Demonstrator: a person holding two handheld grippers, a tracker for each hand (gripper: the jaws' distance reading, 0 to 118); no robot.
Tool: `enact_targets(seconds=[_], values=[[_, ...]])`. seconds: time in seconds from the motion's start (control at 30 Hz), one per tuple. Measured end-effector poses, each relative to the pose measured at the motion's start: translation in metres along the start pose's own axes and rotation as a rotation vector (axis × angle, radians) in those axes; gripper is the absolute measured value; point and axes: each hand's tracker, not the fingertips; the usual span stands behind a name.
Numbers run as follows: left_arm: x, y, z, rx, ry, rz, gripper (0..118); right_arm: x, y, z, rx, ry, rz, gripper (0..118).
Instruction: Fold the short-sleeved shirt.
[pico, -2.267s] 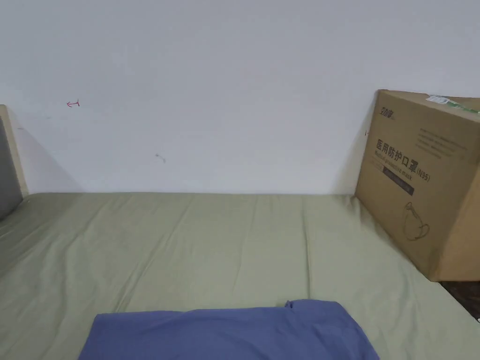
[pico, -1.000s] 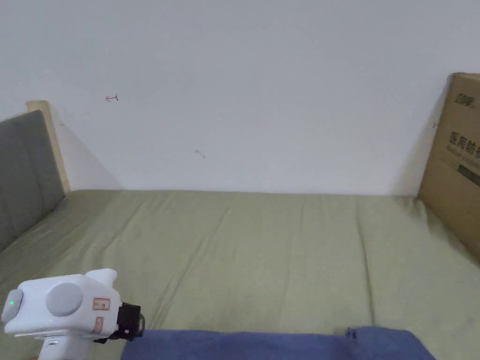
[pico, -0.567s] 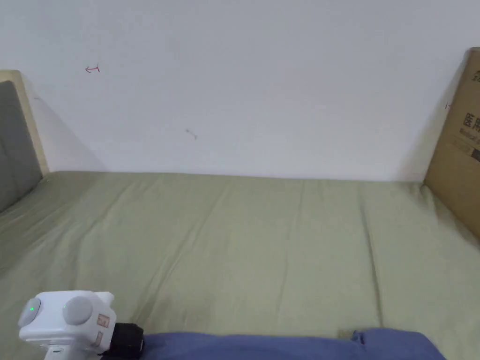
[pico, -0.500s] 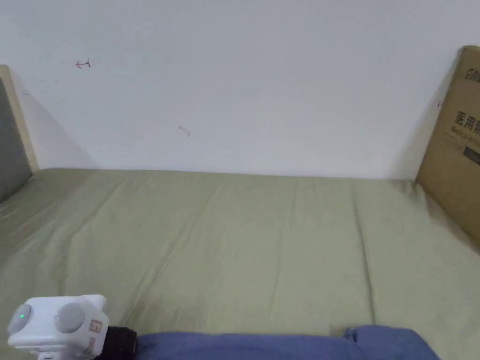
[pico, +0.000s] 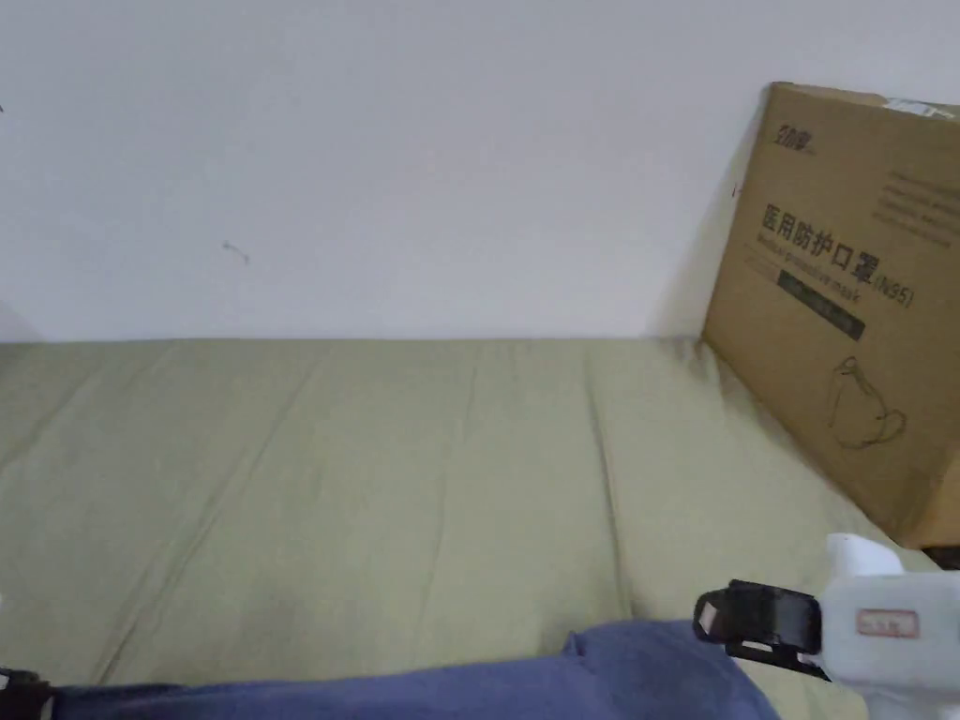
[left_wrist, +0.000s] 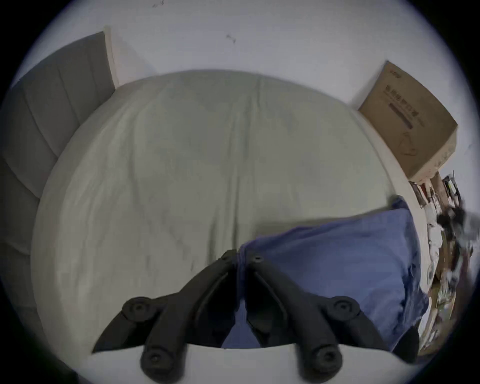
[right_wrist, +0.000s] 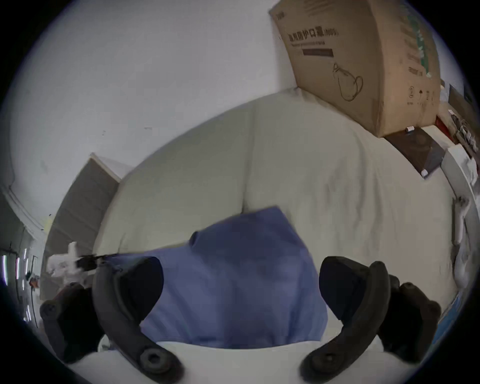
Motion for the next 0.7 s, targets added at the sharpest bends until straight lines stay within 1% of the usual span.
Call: enact_targets(seconds=[0.03, 0.07, 0.1, 0.13, 0.2, 0.3, 0.37, 0.4, 0.43, 0.47, 0.5, 0.53, 0.57, 0.6, 0.63, 0.67, 0.7], values=[[0.003, -0.001, 0.01, 0.014, 0.0, -0.008, 5, 0.003, 0.015, -0.019, -0.058, 0.004, -0.015, 117], [0.005, 0.003, 0.018, 0.028, 0.004, -0.016, 5, 0.005, 0.027, -0.038, -0.091, -0.017, -0.027, 117], [0.008, 0.002, 0.024, 0.032, 0.0, -0.019, 5, 0.008, 0.037, -0.054, -0.129, -0.05, -0.031, 117], [0.01, 0.001, 0.031, 0.045, 0.001, -0.027, 5, 0.009, 0.045, -0.071, -0.167, -0.08, -0.015, 117], [0.014, 0.003, 0.036, 0.055, 0.012, -0.05, 5, 0.011, 0.053, -0.098, -0.209, -0.143, -0.013, 117], [0.018, 0.0, 0.04, 0.054, 0.005, -0.051, 5, 0.017, 0.055, -0.129, -0.269, -0.145, -0.005, 114], [0.017, 0.0, 0.036, 0.047, 0.007, -0.058, 5, 0.017, 0.05, -0.133, -0.26, -0.152, -0.006, 98], [0.019, -0.001, 0.035, 0.039, 0.011, -0.065, 5, 0.016, 0.047, -0.134, -0.264, -0.158, -0.001, 86], [0.02, -0.002, 0.034, 0.031, 0.015, -0.071, 5, 0.012, 0.043, -0.134, -0.274, -0.17, 0.015, 71], [0.017, -0.002, 0.032, 0.024, 0.017, -0.076, 5, 0.008, 0.039, -0.132, -0.281, -0.193, 0.058, 65], [0.017, -0.003, 0.032, 0.021, 0.02, -0.079, 5, 0.0, 0.035, -0.127, -0.282, -0.185, 0.106, 58], [0.018, -0.003, 0.033, 0.019, 0.023, -0.08, 5, -0.006, 0.033, -0.122, -0.29, -0.162, 0.171, 37], [0.019, -0.004, 0.035, 0.018, 0.021, -0.077, 5, -0.01, 0.03, -0.116, -0.291, -0.13, 0.212, 9], [0.016, -0.004, 0.037, 0.021, 0.018, -0.069, 5, -0.014, 0.027, -0.108, -0.279, -0.1, 0.231, 3], [0.016, -0.005, 0.042, 0.025, 0.013, -0.058, 5, -0.022, 0.021, -0.092, -0.213, -0.092, 0.261, 3], [0.017, -0.006, 0.05, 0.041, 0.008, -0.047, 5, -0.025, 0.017, -0.076, -0.16, -0.056, 0.278, 3], [0.018, -0.007, 0.057, 0.056, 0.003, -0.043, 5, -0.025, 0.016, -0.062, -0.133, -0.012, 0.278, 3]])
